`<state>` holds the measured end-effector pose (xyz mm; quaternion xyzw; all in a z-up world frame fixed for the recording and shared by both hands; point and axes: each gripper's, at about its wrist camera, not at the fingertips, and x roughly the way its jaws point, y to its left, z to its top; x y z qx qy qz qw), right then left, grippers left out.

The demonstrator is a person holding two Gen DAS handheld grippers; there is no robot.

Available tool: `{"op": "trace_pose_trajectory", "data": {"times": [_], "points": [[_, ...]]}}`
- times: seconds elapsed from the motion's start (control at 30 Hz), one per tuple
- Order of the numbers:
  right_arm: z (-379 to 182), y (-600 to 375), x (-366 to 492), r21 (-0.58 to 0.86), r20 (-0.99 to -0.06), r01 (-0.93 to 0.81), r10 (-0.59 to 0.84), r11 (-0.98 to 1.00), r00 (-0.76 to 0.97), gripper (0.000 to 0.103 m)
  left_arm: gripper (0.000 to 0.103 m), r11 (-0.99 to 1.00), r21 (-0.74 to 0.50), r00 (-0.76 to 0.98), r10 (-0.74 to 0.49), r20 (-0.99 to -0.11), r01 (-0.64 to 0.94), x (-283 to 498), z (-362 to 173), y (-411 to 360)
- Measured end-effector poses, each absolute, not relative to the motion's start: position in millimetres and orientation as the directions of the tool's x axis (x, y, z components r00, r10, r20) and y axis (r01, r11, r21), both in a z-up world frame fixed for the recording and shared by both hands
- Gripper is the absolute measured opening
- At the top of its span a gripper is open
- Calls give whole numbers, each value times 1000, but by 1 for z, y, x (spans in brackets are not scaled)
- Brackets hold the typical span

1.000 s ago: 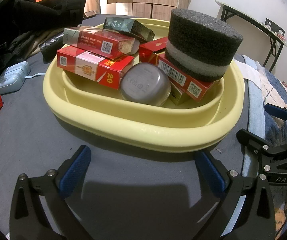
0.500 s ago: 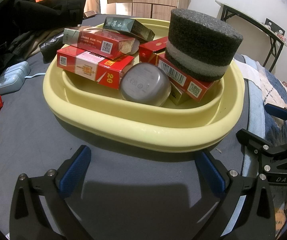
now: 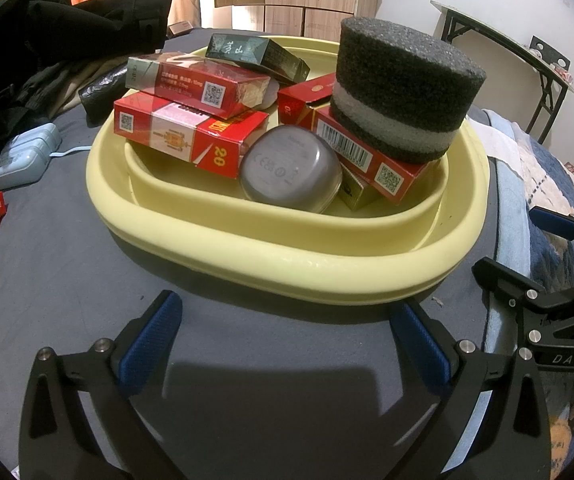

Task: Organize rigid objects

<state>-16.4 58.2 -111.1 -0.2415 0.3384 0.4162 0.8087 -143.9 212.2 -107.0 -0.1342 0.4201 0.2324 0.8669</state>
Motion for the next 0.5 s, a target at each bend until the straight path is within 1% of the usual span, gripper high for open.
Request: {"op": "trace_pose_trajectory", "data": {"times": [0.5], "points": [[-111, 57, -16, -109, -748, -837, 510, 537, 425, 103, 103, 856, -37, 539, 290, -791, -516, -143, -107, 211]]}}
